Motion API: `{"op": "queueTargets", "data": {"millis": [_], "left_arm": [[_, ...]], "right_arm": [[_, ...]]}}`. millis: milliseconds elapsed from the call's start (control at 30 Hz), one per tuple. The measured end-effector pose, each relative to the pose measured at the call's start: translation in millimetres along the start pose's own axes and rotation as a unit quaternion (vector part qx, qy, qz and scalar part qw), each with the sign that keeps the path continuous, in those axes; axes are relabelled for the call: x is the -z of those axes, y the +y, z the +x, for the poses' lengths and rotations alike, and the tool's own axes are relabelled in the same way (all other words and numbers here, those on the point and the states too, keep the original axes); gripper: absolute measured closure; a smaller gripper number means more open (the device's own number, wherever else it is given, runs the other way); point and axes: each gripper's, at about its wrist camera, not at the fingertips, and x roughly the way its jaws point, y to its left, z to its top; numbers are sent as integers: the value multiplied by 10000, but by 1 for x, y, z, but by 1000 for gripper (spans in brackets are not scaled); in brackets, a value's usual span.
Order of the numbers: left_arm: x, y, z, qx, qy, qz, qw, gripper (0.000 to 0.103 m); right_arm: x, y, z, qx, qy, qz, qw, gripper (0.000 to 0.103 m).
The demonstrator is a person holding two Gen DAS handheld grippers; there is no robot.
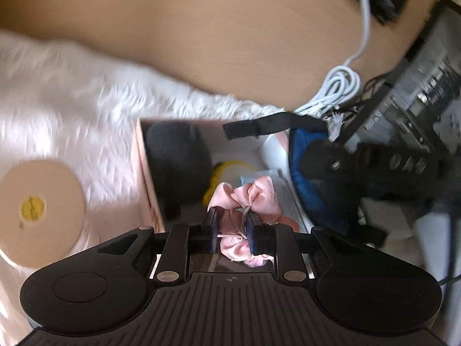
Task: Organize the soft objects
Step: 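Carry the scrunchie and navy cap into the pink box and open both tools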
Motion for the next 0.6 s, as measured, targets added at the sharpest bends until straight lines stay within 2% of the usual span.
{"op": "queueTargets", "data": {"millis": [200,267,367,467,533,600], "left_arm": [[-3,1,-6,169,-45,33,9998,81],[-5,-1,-5,48,13,68,10000,80],[-4,-5,4,-227,332,247,9989,80],[1,-6,3,-276,328,357,9984,80],[2,-9,-1,-223,135,507,9984,80],[1,-13,-9,-123,-131,573,9982,80]], "right_arm": [[14,9,33,141,345,-328,9988,23],[19,12,43,320,417,-519,9973,23],[28,15,54,426,504,-739,9951,23],[31,12,46,320,417,-687,9962,18],[32,11,31,409,172,-690,9966,14],[34,7,15,333,-36,-638,9974,15]]}}
